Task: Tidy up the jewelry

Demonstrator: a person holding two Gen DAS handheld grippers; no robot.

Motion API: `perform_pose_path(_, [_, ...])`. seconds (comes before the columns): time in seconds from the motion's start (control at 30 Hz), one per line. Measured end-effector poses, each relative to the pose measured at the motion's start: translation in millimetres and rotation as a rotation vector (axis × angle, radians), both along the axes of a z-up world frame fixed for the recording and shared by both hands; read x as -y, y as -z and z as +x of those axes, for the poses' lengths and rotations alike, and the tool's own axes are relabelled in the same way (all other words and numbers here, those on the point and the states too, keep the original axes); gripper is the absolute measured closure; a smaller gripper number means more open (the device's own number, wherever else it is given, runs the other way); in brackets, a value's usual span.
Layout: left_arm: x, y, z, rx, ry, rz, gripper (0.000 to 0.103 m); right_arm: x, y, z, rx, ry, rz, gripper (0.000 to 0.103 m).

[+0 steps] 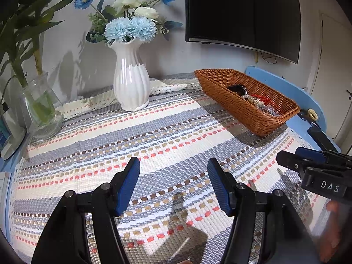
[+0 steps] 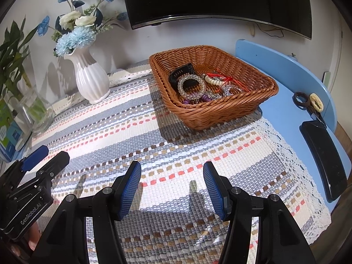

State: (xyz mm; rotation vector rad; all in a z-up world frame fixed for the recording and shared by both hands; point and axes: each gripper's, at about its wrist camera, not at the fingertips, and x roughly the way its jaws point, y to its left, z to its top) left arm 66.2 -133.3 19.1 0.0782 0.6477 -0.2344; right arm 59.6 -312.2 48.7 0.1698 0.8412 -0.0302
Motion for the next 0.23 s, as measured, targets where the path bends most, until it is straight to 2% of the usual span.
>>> perform_pose_path(0.13, [0.4, -2.4, -2.0, 0.039, -0.027, 0.021, 0.038, -1.3, 0.4, 1.0, -0.003, -0.006, -0.003, 0.043])
perform_pose_path(0.23, [0.4, -2.5, -1.8, 0.034, -0.017, 0.018, 0.038, -2.6, 0.2, 0.7, -0.001, -0.010, -0.003, 0.043])
